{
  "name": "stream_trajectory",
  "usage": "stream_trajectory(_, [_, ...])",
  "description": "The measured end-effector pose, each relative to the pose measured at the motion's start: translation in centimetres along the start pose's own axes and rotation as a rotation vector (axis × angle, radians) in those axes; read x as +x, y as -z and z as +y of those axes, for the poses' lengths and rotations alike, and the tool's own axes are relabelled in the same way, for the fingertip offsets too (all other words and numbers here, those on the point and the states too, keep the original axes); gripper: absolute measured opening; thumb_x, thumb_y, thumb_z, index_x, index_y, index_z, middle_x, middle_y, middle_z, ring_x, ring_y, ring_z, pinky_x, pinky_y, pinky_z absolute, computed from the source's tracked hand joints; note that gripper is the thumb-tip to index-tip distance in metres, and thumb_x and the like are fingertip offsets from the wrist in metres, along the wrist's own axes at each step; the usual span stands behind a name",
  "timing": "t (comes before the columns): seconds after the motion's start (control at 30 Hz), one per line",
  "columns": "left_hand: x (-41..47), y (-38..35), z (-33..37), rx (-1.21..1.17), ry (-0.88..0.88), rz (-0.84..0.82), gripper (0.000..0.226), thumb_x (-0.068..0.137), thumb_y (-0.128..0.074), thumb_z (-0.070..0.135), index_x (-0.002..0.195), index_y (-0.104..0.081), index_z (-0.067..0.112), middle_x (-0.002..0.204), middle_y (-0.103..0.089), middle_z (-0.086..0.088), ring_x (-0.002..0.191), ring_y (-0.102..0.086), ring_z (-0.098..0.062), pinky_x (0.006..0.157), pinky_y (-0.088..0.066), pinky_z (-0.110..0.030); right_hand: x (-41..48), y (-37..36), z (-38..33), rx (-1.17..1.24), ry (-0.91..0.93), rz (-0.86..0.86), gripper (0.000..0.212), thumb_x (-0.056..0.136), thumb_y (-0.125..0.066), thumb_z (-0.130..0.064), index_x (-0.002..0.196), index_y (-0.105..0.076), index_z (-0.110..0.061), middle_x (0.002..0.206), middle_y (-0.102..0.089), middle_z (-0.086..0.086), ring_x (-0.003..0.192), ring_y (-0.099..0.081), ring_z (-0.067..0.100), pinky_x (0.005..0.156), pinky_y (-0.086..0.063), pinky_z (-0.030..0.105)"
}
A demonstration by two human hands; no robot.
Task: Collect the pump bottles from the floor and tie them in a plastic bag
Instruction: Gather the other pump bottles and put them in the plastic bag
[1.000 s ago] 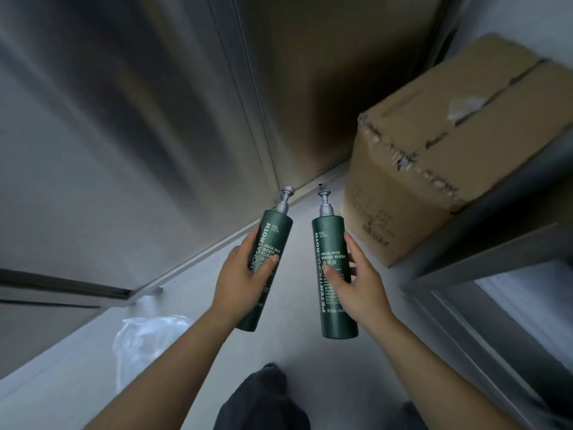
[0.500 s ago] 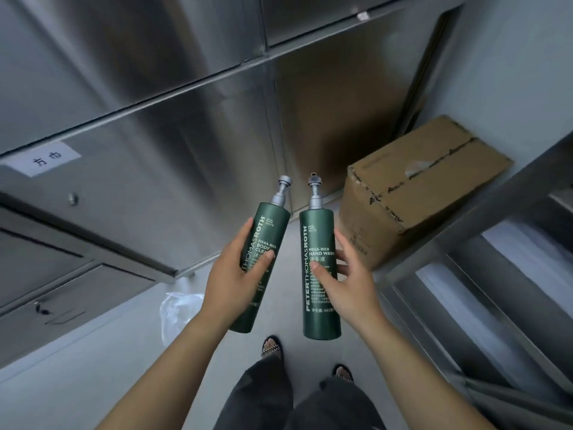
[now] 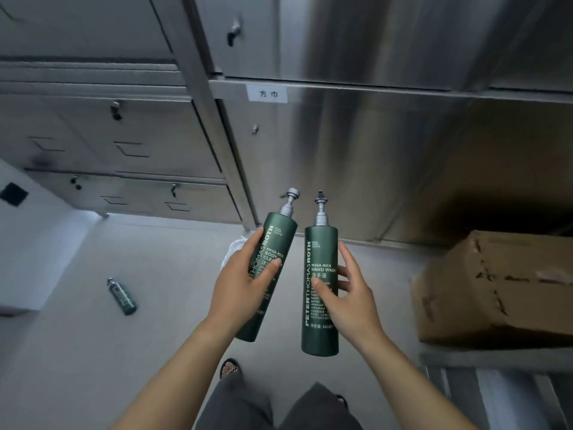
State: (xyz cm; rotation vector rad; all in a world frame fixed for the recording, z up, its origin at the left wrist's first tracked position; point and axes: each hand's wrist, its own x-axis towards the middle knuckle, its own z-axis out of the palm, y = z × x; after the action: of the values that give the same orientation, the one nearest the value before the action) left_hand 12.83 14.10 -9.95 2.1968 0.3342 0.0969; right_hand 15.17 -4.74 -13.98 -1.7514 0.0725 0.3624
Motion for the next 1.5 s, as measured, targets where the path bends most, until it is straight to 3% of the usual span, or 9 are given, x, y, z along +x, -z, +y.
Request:
stream_trajectory(0.2, [1.1, 6.7, -6.6, 0.017, 0.035, 0.052, 0.061, 0.086, -0.06, 0.041, 0.14, -0.031, 0.045, 0.126, -0.058, 0.007, 0.108, -0.057, -0.011, 0.086, -0.047, -0.032, 1.9, -8.7, -1.9, -0.04, 0.004, -0.034, 0.076, 0.081, -0.07, -0.028, 0.138, -0.026, -0.052, 0.107, -0.05, -0.031, 0.086, -0.058, -0.01, 0.055, -0.044, 0.001])
stream_trajectory(0.37, [3.9, 14.8, -13.3, 0.106, 0.069, 0.055, 0.063, 0.086, -0.061, 0.042, 0.14, -0.029, 0.047, 0.122, -0.06, 0.002, 0.104, -0.057, -0.016, 0.084, -0.046, -0.033, 3.9, -17.8, -3.2, -0.014, -0.001, -0.036, 0.073, 0.081, -0.07, -0.025, 0.137, -0.03, -0.05, 0.106, -0.053, -0.024, 0.087, -0.06, -0.005, 0.054, -0.046, 0.006])
stream_trajectory(0.53, [7.8, 19.0, -16.9, 0.166, 0.085, 0.022, 0.063, 0.087, -0.06, 0.042, 0.141, -0.03, 0.041, 0.122, -0.059, -0.001, 0.104, -0.057, -0.019, 0.085, -0.048, -0.036, 6.5, -22.1, -3.6, -0.023, -0.029, -0.044, 0.074, 0.082, -0.07, -0.026, 0.137, -0.028, -0.051, 0.106, -0.053, -0.023, 0.092, -0.057, -0.003, 0.06, -0.043, 0.009])
stream_trajectory(0.8, [15.3, 18.4, -18.2, 0.176, 0.087, -0.066, 0.062, 0.086, -0.06, 0.042, 0.141, -0.03, 0.042, 0.119, -0.06, -0.002, 0.1, -0.058, -0.018, 0.081, -0.046, -0.033, 12.9, -23.6, -3.0, -0.05, -0.109, -0.03, 0.078, 0.081, -0.07, -0.021, 0.14, -0.026, -0.048, 0.11, -0.054, -0.011, 0.092, -0.057, -0.001, 0.063, -0.044, 0.013])
stream_trajectory(1.07, [22.7, 20.1, -22.2, 0.22, 0.021, -0.144, 0.063, 0.086, -0.059, 0.045, 0.141, -0.028, 0.045, 0.12, -0.058, -0.001, 0.097, -0.055, -0.015, 0.078, -0.043, -0.029, 18.5, -27.2, -2.1, -0.044, -0.145, 0.037, 0.078, 0.081, -0.071, -0.022, 0.139, -0.026, -0.049, 0.103, -0.051, -0.025, 0.091, -0.056, -0.001, 0.062, -0.042, 0.011])
stream_trajectory(1.17, [25.9, 20.2, -24.9, 0.246, -0.023, -0.23, 0.063, 0.086, -0.058, 0.045, 0.14, -0.027, 0.047, 0.122, -0.059, -0.001, 0.1, -0.057, -0.017, 0.079, -0.045, -0.031, 19.5, -29.4, -1.0, -0.03, -0.163, 0.109, 0.077, 0.081, -0.071, -0.024, 0.139, -0.027, -0.05, 0.104, -0.049, -0.026, 0.092, -0.055, -0.002, 0.062, -0.042, 0.012])
stream_trajectory(1.37, [32.6, 18.5, -30.2, 0.28, -0.178, -0.424, 0.062, 0.086, -0.059, 0.043, 0.141, -0.03, 0.042, 0.121, -0.06, -0.002, 0.102, -0.057, -0.018, 0.079, -0.044, -0.031, 19.9, -36.2, 4.4, 0.081, -0.261, 0.343, 0.075, 0.081, -0.071, -0.024, 0.139, -0.029, -0.047, 0.115, -0.052, -0.013, 0.094, -0.055, -0.002, 0.064, -0.042, 0.013])
stream_trajectory(1.5, [35.5, 15.2, -34.5, 0.327, -0.272, -0.508, 0.061, 0.086, -0.057, 0.044, 0.141, -0.03, 0.042, 0.12, -0.06, -0.002, 0.1, -0.057, -0.019, 0.078, -0.045, -0.032, 21.4, -39.4, 9.2, 0.153, -0.302, 0.43, 0.075, 0.081, -0.071, -0.022, 0.137, -0.03, -0.049, 0.111, -0.053, -0.017, 0.093, -0.056, -0.002, 0.064, -0.043, 0.011])
